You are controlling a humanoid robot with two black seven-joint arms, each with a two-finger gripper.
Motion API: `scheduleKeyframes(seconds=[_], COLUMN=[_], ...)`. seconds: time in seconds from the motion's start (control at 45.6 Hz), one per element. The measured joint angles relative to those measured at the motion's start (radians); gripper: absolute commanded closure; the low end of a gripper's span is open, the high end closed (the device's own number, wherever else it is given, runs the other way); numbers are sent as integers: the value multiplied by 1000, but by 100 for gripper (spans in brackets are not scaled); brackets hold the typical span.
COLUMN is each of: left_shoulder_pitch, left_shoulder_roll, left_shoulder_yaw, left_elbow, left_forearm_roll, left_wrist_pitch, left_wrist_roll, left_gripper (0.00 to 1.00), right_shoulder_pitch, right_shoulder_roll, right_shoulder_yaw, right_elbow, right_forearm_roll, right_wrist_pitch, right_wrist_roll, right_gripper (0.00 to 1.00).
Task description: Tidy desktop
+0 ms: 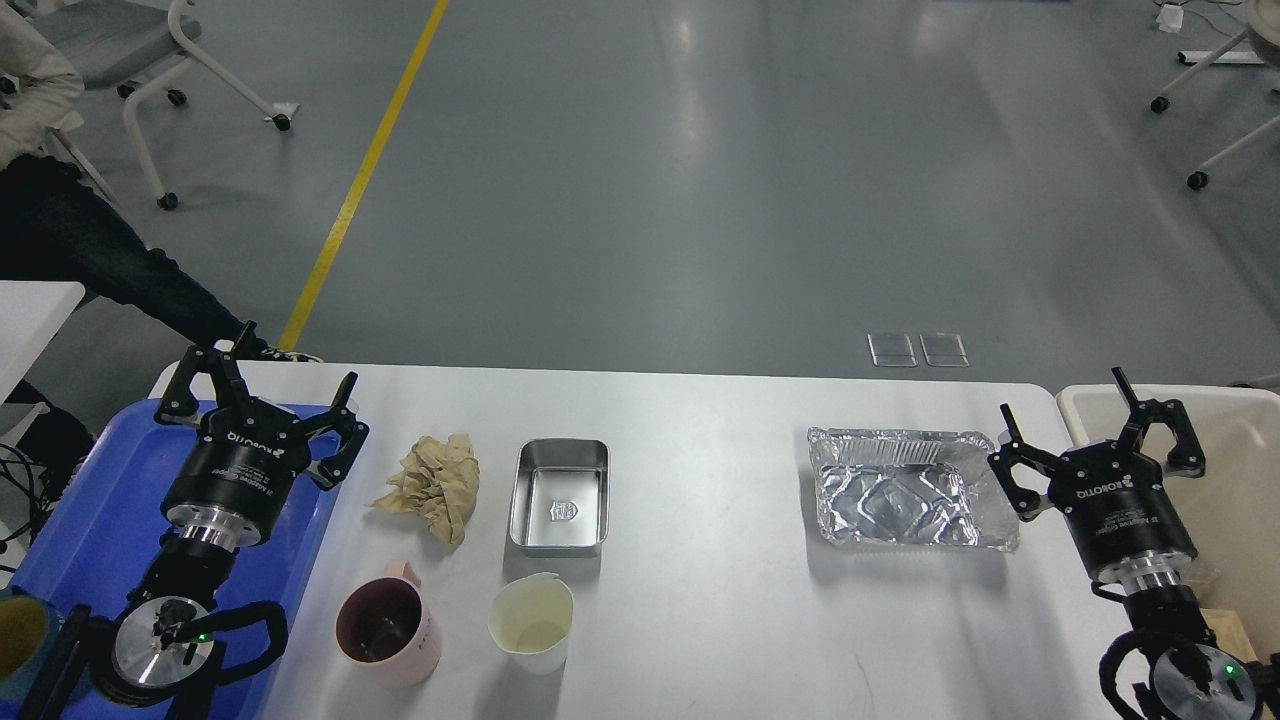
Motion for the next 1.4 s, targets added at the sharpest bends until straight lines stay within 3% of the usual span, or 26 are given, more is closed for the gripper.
scheduleKeyframes(seconds=[0.548, 0.723, 0.855, 1.206, 1.403], left_shoulder_pitch=[5, 21, 20, 18, 7], left_shoulder_roll=[4, 4, 8, 78, 98], left_shoulder_yaw=[-18, -13, -4, -1, -18], left_elbow=[-2, -1, 6, 27, 65], left_forearm_roll=[-37, -214, -272, -271, -270], left_wrist_pitch=[-3, -85, -98, -95, -162], left_wrist_roll=[4, 68, 97, 101, 89], left_gripper=[4, 4, 4, 4, 4], right_shoulder_pitch=[-3, -6, -6, -6, -2], right_shoulder_roll=[-10, -30, -39, -34, -28], right_shoulder_yaw=[-1, -1, 3, 3, 1], right_elbow=[1, 1, 1, 1, 0], right_forearm_roll=[0, 0, 0, 0, 0], right_wrist_pitch=[0, 0, 0, -2, -2], right_wrist_roll=[-1, -1, 0, 1, 1], right_gripper=[0, 0, 0, 0, 0])
